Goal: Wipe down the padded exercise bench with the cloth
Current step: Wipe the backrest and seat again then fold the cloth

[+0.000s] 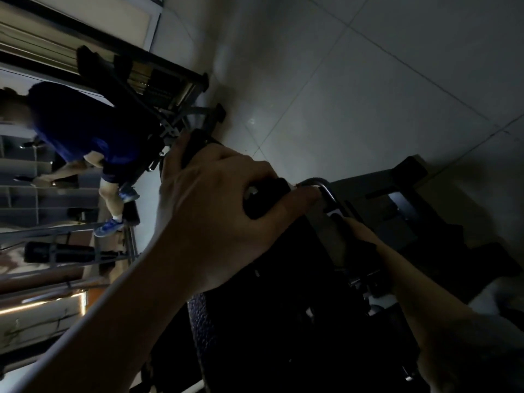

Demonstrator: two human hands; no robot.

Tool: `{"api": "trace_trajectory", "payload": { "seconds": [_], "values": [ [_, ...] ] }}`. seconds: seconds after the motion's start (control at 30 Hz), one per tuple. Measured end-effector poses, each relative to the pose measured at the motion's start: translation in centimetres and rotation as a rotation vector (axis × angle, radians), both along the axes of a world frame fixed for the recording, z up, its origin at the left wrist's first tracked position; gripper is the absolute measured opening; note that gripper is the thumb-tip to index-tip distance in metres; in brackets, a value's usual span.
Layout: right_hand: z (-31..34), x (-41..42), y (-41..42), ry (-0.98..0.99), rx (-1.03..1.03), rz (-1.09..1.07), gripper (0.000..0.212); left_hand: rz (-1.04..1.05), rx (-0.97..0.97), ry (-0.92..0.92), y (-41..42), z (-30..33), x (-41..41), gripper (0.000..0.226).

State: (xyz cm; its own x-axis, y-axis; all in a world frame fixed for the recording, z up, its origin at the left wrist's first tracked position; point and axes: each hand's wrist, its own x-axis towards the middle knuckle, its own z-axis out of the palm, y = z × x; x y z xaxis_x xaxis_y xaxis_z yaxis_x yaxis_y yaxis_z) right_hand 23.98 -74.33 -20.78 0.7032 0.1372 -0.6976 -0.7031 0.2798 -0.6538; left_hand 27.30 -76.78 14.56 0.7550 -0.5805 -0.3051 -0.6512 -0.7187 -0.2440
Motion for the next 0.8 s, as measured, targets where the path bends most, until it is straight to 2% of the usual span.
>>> {"api": "trace_trajectory", "payload": {
  "seconds": [0.13, 0.23, 0.33, 0.4, 0.47, 0.53, 0.6, 0.63, 0.67, 0.73, 0.77, 0.8],
  "values": [
    [6.0, -1.7, -2.4, -0.035, -0.028, -0.087, 0.04, 0.001, -0.007, -0.022, -0.2, 0.0, -0.1, 0.056],
    [14.8, -3.3, -5.1, -0.333, -0.203, -0.209, 0.028, 0.025, -0.037, -0.032, -0.5, -0.2, -0.2, 0.057],
    [23.3, -5.5, -6.7, -0.696, -0.141, -0.632, 0.017, 0.026, -0.038, -0.009, -0.5, 0.0, -0.4, 0.064],
    [24.8, -6.2, -6.4, -0.859, -0.141, -0.813, 0.033, 0.026, -0.031, 0.003, -0.5, 0.0, -0.2, 0.068],
    [22.2, -6.6, -4.5, -0.903, -0.179, -0.882, 0.052, 0.02, -0.024, -0.004, -0.4, -0.2, -0.2, 0.072],
    [18.0, -6.7, -1.7, -0.743, -0.15, -0.928, 0.048, 0.001, -0.045, -0.012, -0.3, -0.5, 0.1, 0.073],
    [13.1, -7.0, 0.7, -0.339, 0.029, -0.953, 0.03, -0.009, -0.076, -0.02, 0.0, -0.7, 0.0, 0.072],
    [9.7, -7.0, 1.7, -0.14, 0.107, -0.906, 0.028, -0.031, -0.092, -0.021, 0.0, -0.8, 0.1, 0.073],
    [6.8, -7.2, 2.3, -0.015, 0.173, -0.841, 0.036, -0.046, -0.109, -0.015, 0.1, -0.8, 0.2, 0.075],
    [2.9, -8.3, 3.0, 0.097, 0.243, -0.73, 0.079, -0.058, -0.137, 0.004, 0.4, -0.6, 0.2, 0.077],
    [2.2, -8.4, 2.6, 0.163, 0.238, -0.707, 0.085, -0.053, -0.143, -0.001, 0.5, -0.6, 0.2, 0.075],
    [3.5, -8.4, 1.9, 0.209, 0.303, -0.732, 0.074, -0.046, -0.134, -0.007, 0.4, -0.7, 0.4, 0.075]
  ]
}}
